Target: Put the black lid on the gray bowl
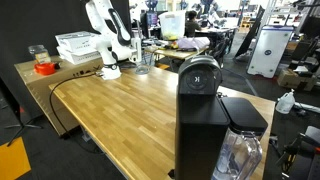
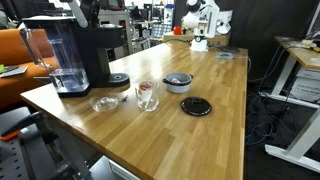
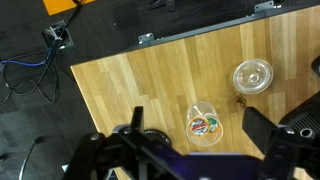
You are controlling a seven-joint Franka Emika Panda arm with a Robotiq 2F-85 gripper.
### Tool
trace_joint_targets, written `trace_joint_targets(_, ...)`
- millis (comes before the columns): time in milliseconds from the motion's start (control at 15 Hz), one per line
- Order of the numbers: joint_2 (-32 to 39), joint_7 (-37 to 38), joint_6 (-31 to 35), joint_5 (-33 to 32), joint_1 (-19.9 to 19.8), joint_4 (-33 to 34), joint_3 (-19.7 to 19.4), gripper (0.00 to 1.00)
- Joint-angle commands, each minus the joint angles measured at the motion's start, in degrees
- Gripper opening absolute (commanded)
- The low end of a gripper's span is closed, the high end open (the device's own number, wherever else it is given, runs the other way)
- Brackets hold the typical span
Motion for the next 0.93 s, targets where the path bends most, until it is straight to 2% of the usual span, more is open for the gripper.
trace_joint_targets(0, 0.00, 0.10, -0.18, -0.08, 0.18, 0.11, -0.13, 1.00)
trace_joint_targets(467, 8.28, 1.71, 3.15, 1.40, 0.40, 3.52, -0.29, 1.00)
trace_joint_targets(533, 5.32, 1.10, 2.39, 0.61, 0.28, 1.73, -0.04, 1.00)
trace_joint_targets(867, 5.73, 1.20, 2.51, 0.58, 0.28, 1.87, -0.02, 1.00)
